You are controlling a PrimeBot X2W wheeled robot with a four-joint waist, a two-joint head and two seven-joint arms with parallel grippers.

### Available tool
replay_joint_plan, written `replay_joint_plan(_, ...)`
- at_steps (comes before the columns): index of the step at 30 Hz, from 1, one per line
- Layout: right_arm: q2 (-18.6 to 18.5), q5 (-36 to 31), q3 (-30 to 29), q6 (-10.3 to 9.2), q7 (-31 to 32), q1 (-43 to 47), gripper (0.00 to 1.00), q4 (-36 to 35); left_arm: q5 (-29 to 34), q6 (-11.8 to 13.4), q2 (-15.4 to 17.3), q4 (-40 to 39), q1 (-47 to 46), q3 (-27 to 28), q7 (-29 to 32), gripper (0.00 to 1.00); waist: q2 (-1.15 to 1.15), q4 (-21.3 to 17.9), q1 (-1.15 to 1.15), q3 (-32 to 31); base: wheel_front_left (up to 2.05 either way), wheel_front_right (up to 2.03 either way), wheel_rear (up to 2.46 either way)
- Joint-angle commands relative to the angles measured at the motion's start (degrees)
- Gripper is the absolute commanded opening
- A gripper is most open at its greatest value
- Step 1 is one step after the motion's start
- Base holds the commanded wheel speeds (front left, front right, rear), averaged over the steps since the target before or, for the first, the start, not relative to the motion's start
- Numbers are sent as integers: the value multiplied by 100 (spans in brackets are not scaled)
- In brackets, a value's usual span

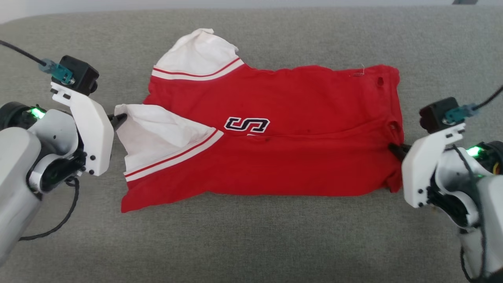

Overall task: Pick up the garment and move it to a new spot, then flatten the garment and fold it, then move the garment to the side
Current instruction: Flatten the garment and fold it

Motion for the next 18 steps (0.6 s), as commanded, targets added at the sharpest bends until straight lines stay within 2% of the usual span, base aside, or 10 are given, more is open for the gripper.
replay_joint_plan(1, 53, -57, 67, -1, -89, -140, 0, 134, -34, -80, -110, 267, -103, -20, -32, 0, 0, -58, 0, 73, 0, 0, 0)
replay_joint_plan(5, 174, -50, 335, -1, -191, -420, 0, 633, -146, -272, -484, 1131, -232, -131, 55, 0, 0, -130, 0, 160, 0, 0, 0)
replay_joint_plan(7, 213, 0, 422, -1, -231, -518, 1, 828, -248, -323, -645, 1515, -274, -146, 92, 36, 0, -144, 0, 172, 0, 0, 0)
replay_joint_plan(8, 212, -5, 463, -1, -267, -575, 22, 903, -263, -349, -706, 1670, -304, -163, 94, 58, 0, -149, 0, 174, 0, 0, 0)
replay_joint_plan(9, 220, -8, 488, -1, -297, -618, 39, 983, -308, -376, -776, 1812, -316, -156, 59, 100, 0, -153, 0, 173, 0, 0, 0)
replay_joint_plan(10, 240, 5, 490, -1, -330, -644, 49, 1054, -388, -390, -857, 1970, -301, -121, 47, 100, 0, -153, 0, 168, 0, 0, 0)
replay_joint_plan(11, 247, -1, 498, -1, -364, -677, 88, 1122, -399, -393, -917, 2121, -314, -112, 48, 100, 0, -150, 0, 158, 0, 0, 0)
replay_joint_plan(12, 246, -11, 527, -1, -403, -707, 100, 1157, -405, -414, -951, 2202, -348, -119, 14, 100, 0, -146, 0, 145, 0, 0, 0)
replay_joint_plan(15, 207, -27, 509, -1, -535, -716, 100, 1150, -507, -444, -1009, 2355, -420, -9, -151, 100, 0, -118, 0, 79, 0, 0, 0)
replay_joint_plan(18, 239, -32, 375, -1, -692, -574, 100, 1010, -526, -334, -919, 2357, -382, 74, -268, 100, 0, -106, 0, -2, 0, 0, 0)
